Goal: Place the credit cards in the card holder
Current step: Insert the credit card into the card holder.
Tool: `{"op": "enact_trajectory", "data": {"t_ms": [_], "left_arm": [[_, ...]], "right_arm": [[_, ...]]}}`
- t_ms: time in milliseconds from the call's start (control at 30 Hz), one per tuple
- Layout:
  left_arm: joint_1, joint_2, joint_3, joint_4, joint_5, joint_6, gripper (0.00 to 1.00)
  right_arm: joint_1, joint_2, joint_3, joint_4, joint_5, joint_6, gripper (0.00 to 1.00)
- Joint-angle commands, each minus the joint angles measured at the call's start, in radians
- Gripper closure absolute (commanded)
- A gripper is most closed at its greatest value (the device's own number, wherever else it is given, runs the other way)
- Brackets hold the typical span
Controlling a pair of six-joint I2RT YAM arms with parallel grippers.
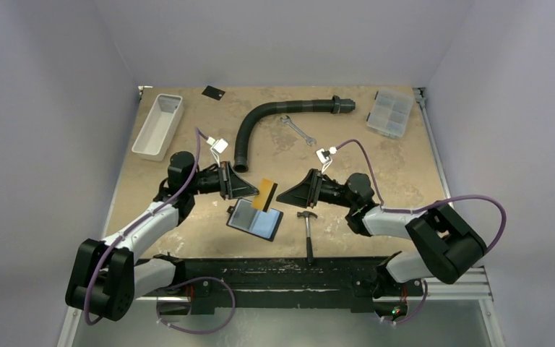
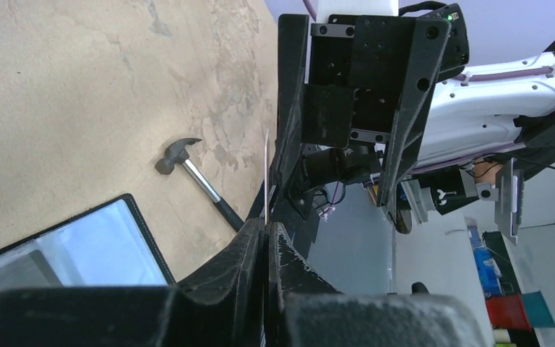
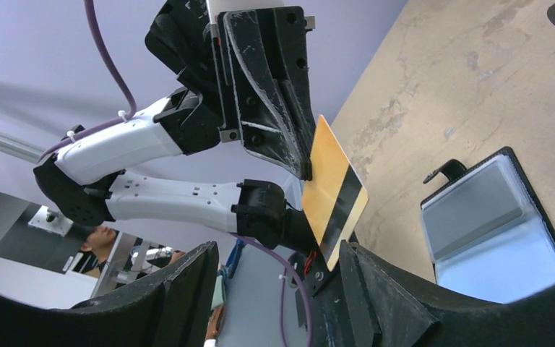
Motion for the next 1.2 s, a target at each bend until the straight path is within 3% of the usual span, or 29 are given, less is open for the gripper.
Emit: {"op": "enact_trajectory", "data": {"t_ms": [0, 200, 400, 600, 833, 1167], "left_arm": [[-0.008, -0.024, -0.028, 0.185, 0.03, -0.106, 1.0], [-0.028, -0.015, -0.054, 0.321, 0.017, -0.219, 1.0], [-0.04, -0.013, -0.059, 0.33, 0.017, -0.228, 1.0], [-0.04, -0.034, -0.036, 0.25, 0.007, -0.179, 1.0], [-0.04, -0.035, -0.013, 0.201, 0.007, -0.15, 1.0], [-0.04, -0.05, -0.007, 0.232, 0.014, -0.195, 1.0]], "right_arm": [[0.015, -0.003, -0.023, 0.085, 0.054, 0.016, 0.31], [0.078, 0.043, -0.003, 0.127, 0.106, 0.032, 0.44], [0.105, 0.109, -0.015, 0.237, 0.114, 0.093, 0.55], [0.103, 0.041, -0.033, 0.11, 0.136, 0.022, 0.46], [0.088, -0.122, -0.028, -0.198, 0.192, -0.133, 0.33], [0.083, -0.169, 0.0, -0.298, 0.209, -0.19, 0.35]]}}
